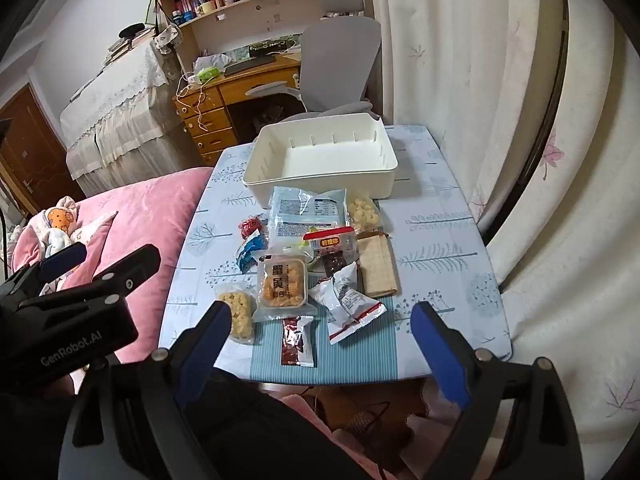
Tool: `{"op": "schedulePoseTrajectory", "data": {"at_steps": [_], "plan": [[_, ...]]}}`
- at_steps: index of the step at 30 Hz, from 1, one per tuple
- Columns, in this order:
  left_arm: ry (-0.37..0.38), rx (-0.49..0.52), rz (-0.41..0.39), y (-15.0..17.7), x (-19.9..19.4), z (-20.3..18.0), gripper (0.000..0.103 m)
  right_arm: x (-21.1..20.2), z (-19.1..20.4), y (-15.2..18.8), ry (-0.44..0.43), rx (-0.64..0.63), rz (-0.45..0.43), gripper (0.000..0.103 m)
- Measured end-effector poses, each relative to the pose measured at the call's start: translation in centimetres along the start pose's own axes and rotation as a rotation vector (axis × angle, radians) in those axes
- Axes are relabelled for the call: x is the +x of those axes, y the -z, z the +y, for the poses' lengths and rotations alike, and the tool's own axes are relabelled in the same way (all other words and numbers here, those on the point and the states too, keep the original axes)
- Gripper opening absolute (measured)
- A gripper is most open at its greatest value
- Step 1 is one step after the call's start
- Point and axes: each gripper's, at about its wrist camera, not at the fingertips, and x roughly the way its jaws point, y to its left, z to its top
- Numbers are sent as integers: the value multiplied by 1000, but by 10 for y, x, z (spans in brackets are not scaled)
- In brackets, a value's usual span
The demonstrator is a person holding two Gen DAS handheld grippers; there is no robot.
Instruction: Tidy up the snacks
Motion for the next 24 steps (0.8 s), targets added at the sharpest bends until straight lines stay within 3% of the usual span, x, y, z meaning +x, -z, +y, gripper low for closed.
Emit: {"op": "schedulePoseTrajectory", "data": {"at_steps": [24], "plan": [[11, -12, -12, -3, 0, -6, 102, -3, 0, 3, -9, -3, -10, 92]]}}
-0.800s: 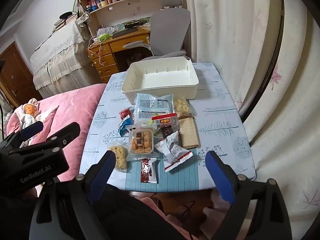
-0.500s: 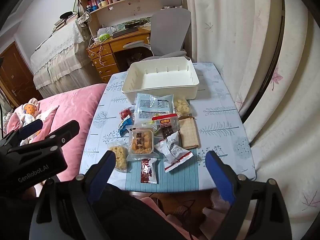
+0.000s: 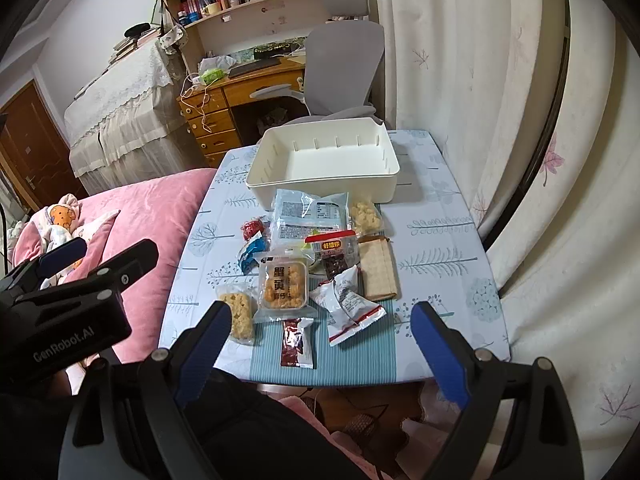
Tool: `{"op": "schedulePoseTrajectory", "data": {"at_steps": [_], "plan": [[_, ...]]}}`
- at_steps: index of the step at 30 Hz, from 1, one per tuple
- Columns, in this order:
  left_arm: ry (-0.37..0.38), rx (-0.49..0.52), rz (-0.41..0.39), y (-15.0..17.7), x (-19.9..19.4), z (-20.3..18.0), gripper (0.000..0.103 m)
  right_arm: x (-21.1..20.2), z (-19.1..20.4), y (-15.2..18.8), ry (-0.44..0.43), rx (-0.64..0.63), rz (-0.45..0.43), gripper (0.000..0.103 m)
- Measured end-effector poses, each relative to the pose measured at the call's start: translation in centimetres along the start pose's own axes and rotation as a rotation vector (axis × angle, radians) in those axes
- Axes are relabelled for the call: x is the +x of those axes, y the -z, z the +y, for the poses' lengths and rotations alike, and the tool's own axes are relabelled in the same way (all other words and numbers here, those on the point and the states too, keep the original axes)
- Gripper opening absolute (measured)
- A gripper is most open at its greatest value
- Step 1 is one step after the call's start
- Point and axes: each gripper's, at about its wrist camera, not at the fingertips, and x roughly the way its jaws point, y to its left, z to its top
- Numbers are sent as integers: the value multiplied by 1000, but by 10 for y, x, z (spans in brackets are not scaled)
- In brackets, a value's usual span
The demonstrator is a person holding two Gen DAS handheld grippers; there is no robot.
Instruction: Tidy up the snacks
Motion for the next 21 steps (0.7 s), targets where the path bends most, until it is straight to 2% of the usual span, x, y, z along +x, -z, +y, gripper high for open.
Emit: {"op": "schedulePoseTrajectory", "data": {"at_steps": [9, 21], "plan": [[7, -27, 19, -1, -1, -2, 102, -8, 2, -3, 3, -23, -17, 92], [-24, -55, 27, 4, -13, -10, 102, -4, -20, -1, -14, -33, -21, 92]]}}
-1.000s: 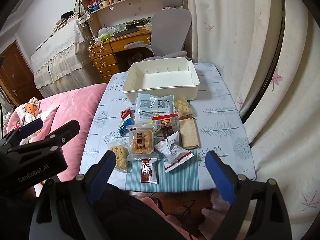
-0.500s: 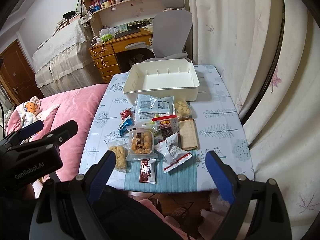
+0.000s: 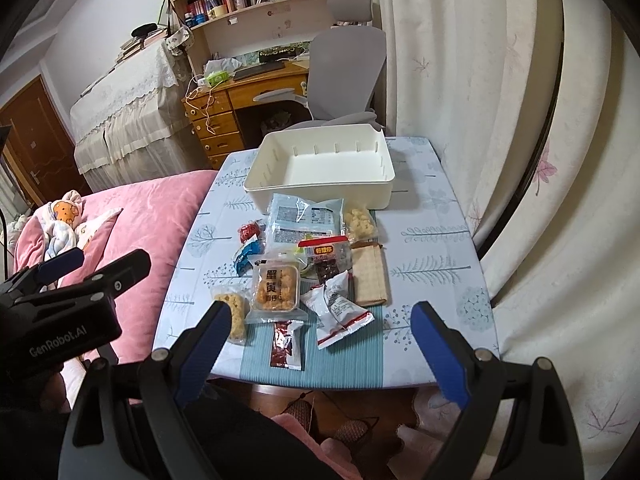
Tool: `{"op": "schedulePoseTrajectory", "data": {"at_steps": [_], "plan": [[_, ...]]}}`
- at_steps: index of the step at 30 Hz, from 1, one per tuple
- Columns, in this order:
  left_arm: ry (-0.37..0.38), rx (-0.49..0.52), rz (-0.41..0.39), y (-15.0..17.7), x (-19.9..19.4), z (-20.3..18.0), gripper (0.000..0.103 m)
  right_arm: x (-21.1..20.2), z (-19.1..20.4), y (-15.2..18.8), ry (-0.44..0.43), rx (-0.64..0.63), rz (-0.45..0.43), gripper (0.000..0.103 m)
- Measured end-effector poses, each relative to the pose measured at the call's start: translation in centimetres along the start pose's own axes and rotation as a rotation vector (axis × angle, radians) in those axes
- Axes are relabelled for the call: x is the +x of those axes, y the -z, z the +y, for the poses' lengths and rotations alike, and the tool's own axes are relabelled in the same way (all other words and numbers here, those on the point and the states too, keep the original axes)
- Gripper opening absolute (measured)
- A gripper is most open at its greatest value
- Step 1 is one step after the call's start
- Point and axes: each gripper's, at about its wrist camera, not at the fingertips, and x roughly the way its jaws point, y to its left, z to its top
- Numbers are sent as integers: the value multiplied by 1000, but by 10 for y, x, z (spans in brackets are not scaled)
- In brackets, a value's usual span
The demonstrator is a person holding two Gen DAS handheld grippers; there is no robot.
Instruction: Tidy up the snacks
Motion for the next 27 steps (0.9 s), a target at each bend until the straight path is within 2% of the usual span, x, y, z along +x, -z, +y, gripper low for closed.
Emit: {"op": "schedulePoseTrajectory", "data": {"at_steps": [18, 27], "plan": [[-131, -60, 56, 10, 7, -12, 102, 19, -27, 11, -117, -12, 50, 92], [-111, -81, 131, 26, 30, -2, 102, 39, -36, 17, -118, 34, 111, 92]]}}
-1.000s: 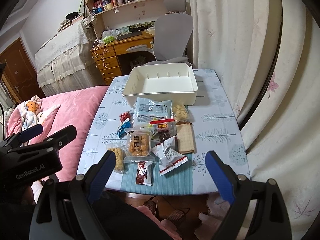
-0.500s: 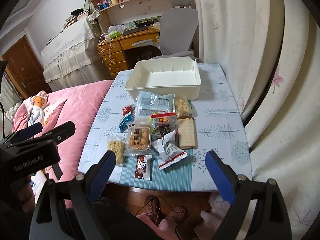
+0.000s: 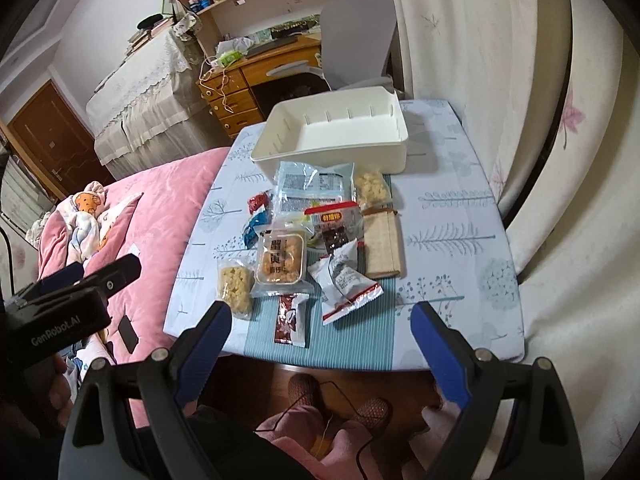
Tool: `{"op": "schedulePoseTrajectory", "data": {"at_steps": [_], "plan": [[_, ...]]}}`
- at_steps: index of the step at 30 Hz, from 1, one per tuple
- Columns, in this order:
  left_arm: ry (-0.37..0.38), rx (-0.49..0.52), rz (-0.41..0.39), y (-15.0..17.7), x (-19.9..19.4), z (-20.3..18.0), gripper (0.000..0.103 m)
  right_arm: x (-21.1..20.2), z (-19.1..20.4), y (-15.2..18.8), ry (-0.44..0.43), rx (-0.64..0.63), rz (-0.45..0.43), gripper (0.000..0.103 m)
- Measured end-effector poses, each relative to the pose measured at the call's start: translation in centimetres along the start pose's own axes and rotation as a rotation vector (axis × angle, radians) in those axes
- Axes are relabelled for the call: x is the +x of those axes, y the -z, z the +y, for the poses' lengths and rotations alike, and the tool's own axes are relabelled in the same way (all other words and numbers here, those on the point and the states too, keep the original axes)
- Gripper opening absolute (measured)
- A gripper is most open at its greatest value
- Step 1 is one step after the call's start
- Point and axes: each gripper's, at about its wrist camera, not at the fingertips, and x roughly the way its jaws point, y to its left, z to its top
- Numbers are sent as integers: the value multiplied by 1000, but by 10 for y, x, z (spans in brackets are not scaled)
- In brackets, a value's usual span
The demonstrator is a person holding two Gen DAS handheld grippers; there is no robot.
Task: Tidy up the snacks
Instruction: 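Grasp the clear bag of yellow puffed snack with the left gripper while the right grasps the brown wafer packet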
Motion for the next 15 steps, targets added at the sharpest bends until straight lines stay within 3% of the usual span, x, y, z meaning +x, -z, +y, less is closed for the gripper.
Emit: {"op": "schedulePoseTrajectory", "data": {"at_steps": [7, 15], "plan": [[-3, 79, 65, 3, 39, 4, 102, 22, 3, 2, 26, 46, 63, 92], [85, 118, 212, -11, 109, 35, 102, 58, 11, 0, 143, 110, 43, 92]]}}
